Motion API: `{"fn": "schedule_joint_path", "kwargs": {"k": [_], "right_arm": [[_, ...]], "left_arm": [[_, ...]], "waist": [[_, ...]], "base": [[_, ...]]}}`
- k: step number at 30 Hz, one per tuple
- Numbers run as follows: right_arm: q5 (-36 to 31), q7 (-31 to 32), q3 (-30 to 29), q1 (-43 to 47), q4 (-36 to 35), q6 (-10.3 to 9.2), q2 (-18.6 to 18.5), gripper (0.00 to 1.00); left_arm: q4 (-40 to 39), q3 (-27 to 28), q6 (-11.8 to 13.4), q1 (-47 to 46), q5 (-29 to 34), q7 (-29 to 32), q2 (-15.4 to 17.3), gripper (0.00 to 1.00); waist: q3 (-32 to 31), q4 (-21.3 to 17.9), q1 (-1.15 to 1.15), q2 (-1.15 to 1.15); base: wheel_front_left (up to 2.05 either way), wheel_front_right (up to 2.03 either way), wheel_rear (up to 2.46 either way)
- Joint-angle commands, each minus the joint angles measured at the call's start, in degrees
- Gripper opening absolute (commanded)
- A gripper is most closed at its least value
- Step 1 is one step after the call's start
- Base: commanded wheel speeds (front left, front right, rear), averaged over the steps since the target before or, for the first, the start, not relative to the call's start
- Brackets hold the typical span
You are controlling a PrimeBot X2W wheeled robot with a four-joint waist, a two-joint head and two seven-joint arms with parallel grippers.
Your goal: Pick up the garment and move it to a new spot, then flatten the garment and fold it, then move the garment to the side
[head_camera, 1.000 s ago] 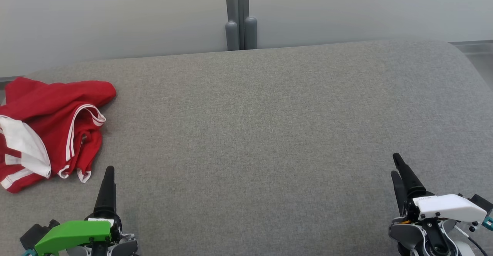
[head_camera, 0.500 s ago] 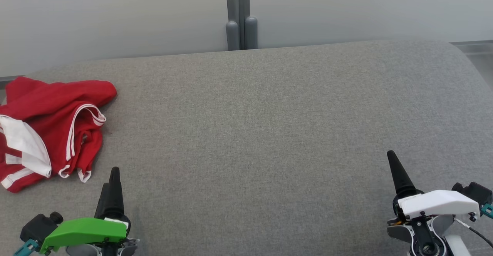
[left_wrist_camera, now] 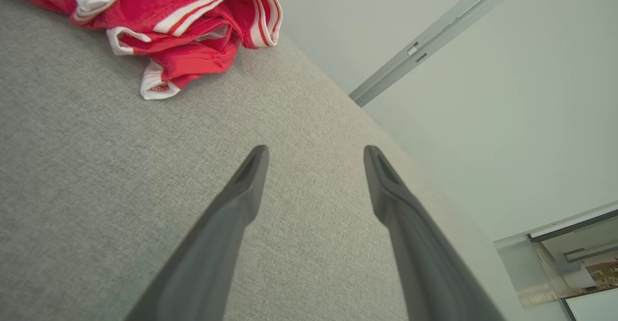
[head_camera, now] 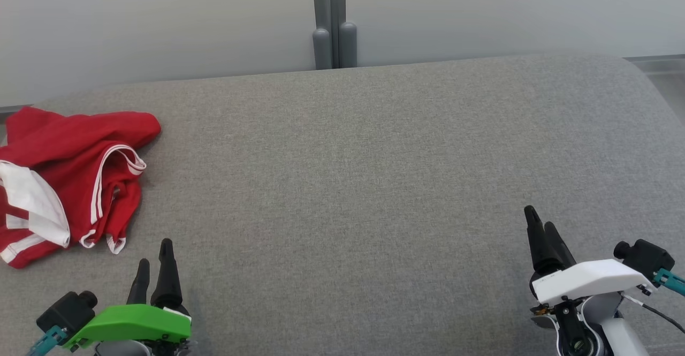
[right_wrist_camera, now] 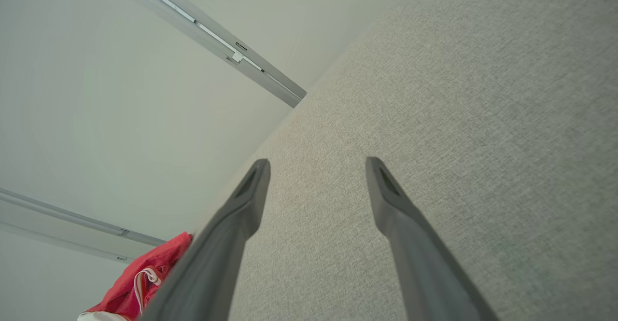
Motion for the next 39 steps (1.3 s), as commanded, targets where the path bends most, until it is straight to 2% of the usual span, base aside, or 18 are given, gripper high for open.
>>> {"fn": "schedule_joint_path", "kwargs": {"k": [1, 18, 39], "right_arm": [[-2.8, -0.9, 0.4, -1.6, -0.8, 0.02, -0.5, 1.00], [-14.0, -3.8, 1.6, -2.2, -1.0, 0.02, -0.4, 1.00], [-24.4, -7.0, 2.7, -2.8, -1.8, 0.02, -0.2, 1.00]], "left_arm": [[-0.2, -0.1, 0.4, -1.1, 3.1, -0.8, 0.4, 1.00], [-0.4, -0.9, 0.4, -1.6, 13.6, -3.4, 0.4, 1.00], [1.3, -3.6, 1.0, -2.5, 23.1, -6.3, 0.5, 1.00]], "waist": [[0.1, 0.0, 0.00, 0.00], [0.6, -0.1, 0.00, 0.00], [1.5, -0.8, 0.00, 0.00]], "base": [[0.00, 0.00, 0.00], [0.00, 0.00, 0.00], [0.00, 0.00, 0.00]]}}
